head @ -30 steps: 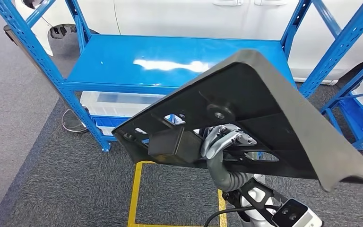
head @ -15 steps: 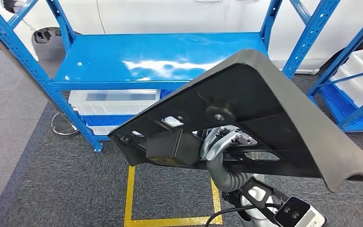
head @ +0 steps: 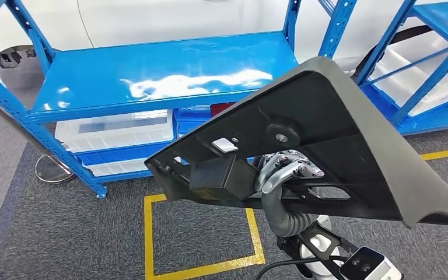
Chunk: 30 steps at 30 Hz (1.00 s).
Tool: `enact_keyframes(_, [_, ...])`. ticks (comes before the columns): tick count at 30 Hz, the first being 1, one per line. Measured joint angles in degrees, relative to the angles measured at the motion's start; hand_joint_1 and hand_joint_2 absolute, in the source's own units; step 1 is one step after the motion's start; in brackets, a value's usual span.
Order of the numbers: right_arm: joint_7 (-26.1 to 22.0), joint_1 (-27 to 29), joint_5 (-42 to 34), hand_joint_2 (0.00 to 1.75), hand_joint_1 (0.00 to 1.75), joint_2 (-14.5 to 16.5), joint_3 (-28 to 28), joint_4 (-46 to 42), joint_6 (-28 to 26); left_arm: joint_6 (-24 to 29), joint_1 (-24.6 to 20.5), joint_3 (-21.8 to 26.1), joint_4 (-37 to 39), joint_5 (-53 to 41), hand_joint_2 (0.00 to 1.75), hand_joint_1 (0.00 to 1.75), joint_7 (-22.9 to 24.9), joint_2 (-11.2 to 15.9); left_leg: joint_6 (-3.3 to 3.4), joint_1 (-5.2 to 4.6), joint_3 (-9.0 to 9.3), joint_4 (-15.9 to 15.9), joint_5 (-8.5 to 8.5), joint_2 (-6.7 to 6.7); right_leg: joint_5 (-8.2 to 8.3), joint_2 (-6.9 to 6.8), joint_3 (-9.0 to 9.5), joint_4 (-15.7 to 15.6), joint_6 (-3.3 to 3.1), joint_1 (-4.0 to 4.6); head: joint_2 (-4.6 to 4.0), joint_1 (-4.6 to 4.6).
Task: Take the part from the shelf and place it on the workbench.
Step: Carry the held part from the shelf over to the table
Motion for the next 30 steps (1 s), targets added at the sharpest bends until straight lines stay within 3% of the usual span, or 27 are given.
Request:
enact_keyframes(2, [0.0,0.05,0.68,1.75,1.75,-0.26,-0.02,-0.1,-0.67,-0.61,-0.22,0.21,-0.01,0.18,1.75,0.0,0.07,0.38,-0.7,0.11,-0.03,0.08,-0.08,0.28,0.45,1.09,-0.34,-0.2,-0.68,-0.13,0.0,0.01])
enact_keyframes(4, [-0.01,0.1,1.66,1.75,1.75,-0.45,-0.01,-0.45,-1.78,-0.91,-0.33,0.53,-0.02,0.42,1.75,0.0,-0.04,0.77,-1.37,0.37,-1.1,2.59,-2.09,-1.77,0.96,2.03,-0.49,-0.54,-1.39,-0.42,0.0,-0.03])
enact_keyframes(6, [-0.01,0.21,2.65,1.75,1.75,-0.61,0.1,-0.77,-3.15,-1.06,-0.18,0.95,-0.01,0.52,1.75,0.0,-0.34,1.18,-1.73,0.55,-4.05,9.52,-6.11,-4.14,1.25,3.08,-0.71,-0.59,-1.79,-0.48,0.0,-0.08])
enact_keyframes(7, [-0.01,0.35,3.2,1.75,1.75,-0.72,0.2,-0.91,-3.99,-1.23,-0.07,1.08,-0.01,0.43,1.75,0.0,-0.57,1.42,-1.81,0.57,-5.74,13.51,-7.79,-4.52,1.33,3.68,-0.83,-0.56,-1.88,-0.43,0.0,-0.07])
enact_keyframes(8, [-0.01,0.52,3.77,1.75,1.75,-0.87,0.3,-1.07,-4.88,-1.43,0.02,1.14,0.0,0.29,1.75,0.0,-0.83,1.71,-1.83,0.57,-6.87,16.15,-8.49,-4.66,1.38,4.35,-0.9,-0.51,-1.92,-0.38,0.0,-0.05])
enact_keyframes(9, [0.0,0.67,4.28,1.75,1.75,-1.09,0.43,-1.35,-5.86,-1.67,0.06,1.15,0.0,0.11,1.75,0.0,-1.08,1.95,-1.77,0.57,-7.1,16.79,-8.08,-4.71,1.42,5.05,-0.93,-0.44,-1.92,-0.34,0.0,-0.07])
enact_keyframes(10, [0.0,0.77,4.63,1.75,1.75,-1.33,0.56,-1.72,-6.67,-1.85,0.04,1.15,0.0,-0.09,1.75,0.0,-1.23,2.22,-1.65,0.58,-6.19,14.95,-6.56,-4.82,1.44,5.73,-0.92,-0.36,-1.89,-0.34,0.0,-0.05])
enact_keyframes(11, [0.0,0.81,4.74,1.75,1.75,-1.58,0.67,-2.13,-7.29,-1.96,-0.01,1.15,-0.01,-0.26,1.75,0.0,-1.31,2.45,-1.46,0.59,-4.4,11.17,-4.33,-5.26,1.43,6.43,-0.88,-0.27,-1.83,-0.34,0.0,-0.06])
enact_keyframes(13, [0.01,0.75,3.63,1.75,1.75,-2.4,0.75,-3.16,-7.84,-2.2,-0.04,1.2,-0.01,-0.43,1.75,0.0,-1.36,2.87,-0.96,0.72,-0.83,3.44,-1.23,-7.83,1.46,7.68,-1.1,-0.03,-1.48,-0.36,0.0,-0.04])
enact_keyframes(15, [0.01,0.74,0.6,1.75,1.75,-3.92,0.14,-4.5,-6.83,-2.36,-0.11,1.3,0.0,-0.44,1.75,0.0,-1.11,3.1,-0.62,0.7,0.32,0.39,-0.71,-9.6,1.74,8.78,-1.79,0.14,-0.72,-0.55,0.0,-0.03])
enact_keyframes(17, [0.0,1.13,-3.14,1.75,1.75,-5.62,-2.34,-6.07,-3.27,-2.38,-0.24,1.39,0.0,-0.48,1.75,0.0,-0.36,3.05,-0.2,0.68,0.24,0.0,-0.51,-8.71,2.14,9.88,-2.29,0.03,0.16,-0.74,0.0,-0.04])
enact_keyframes(19, [-0.01,1.8,-5.32,1.75,1.75,-6.49,-6.52,-7.48,1.58,-2.81,-0.22,1.41,0.0,-0.84,1.75,0.0,0.6,2.87,0.58,0.93,0.37,-0.61,-0.08,-7.3,1.0,8.53,-3.23,1.65,0.77,-0.64,0.0,0.17])
enact_keyframes(22, [-0.01,3.37,-5.64,1.75,1.75,-6.4,-12.02,-8.46,6.06,-4.17,-0.03,1.38,0.0,-1.65,1.75,0.0,1.93,2.53,1.25,0.9,0.37,-0.93,0.06,-5.06,-4.32,4.33,-8.31,12.27,1.43,-0.74,0.0,0.56])
enact_keyframes(23, [-0.01,4.18,-5.51,1.75,1.75,-6.25,-13.34,-8.61,6.79,-4.39,0.02,1.37,0.0,-1.81,1.75,0.0,2.31,2.39,1.28,0.85,0.35,-0.89,0.02,-4.37,-5.38,3.87,-9.86,15.53,1.63,-0.86,0.0,0.57])
enact_keyframes(24, [-0.01,5.0,-5.19,1.75,1.75,-6.05,-14.43,-8.8,7.38,-4.34,0.04,1.35,0.0,-1.98,1.75,0.0,2.67,2.23,1.29,0.83,0.33,-0.85,-0.02,-3.7,-5.41,3.66,-10.46,16.87,1.78,-0.98,0.0,0.58])
enact_keyframes(25, [-0.01,5.71,-4.74,1.75,1.75,-5.87,-15.33,-9.06,7.95,-4.14,0.03,1.32,0.0,-2.17,1.75,0.0,3.05,2.05,1.23,0.83,0.33,-0.77,-0.08,-3.06,-4.37,3.43,-9.83,15.75,1.86,-1.08,0.0,0.58])
enact_keyframes(26, [-0.01,6.26,-4.25,1.75,1.75,-5.73,-15.96,-9.36,8.55,-3.86,0.0,1.27,0.0,-2.37,1.75,0.0,3.55,1.9,1.11,0.83,0.35,-0.66,-0.18,-2.44,-2.57,2.99,-7.99,12.35,1.85,-1.14,0.0,0.58])
enact_keyframes(28, [-0.01,7.09,-3.76,1.75,1.75,-5.42,-16.56,-10.02,9.79,-3.45,-0.09,1.21,0.0,-2.55,1.75,0.0,5.19,1.68,0.62,0.64,0.43,-0.33,-0.52,-1.39,0.38,0.77,-3.45,3.79,1.41,-0.98,0.0,0.54])
enact_keyframes(30, [-0.01,7.82,-3.94,1.75,1.75,-5.05,-16.81,-10.58,10.8,-3.23,-0.14,1.2,0.0,-2.67,1.75,0.0,7.35,1.64,-0.05,0.39,0.58,-0.13,-0.81,-0.59,1.13,-0.37,-1.57,0.12,0.75,-0.63,0.0,0.44])
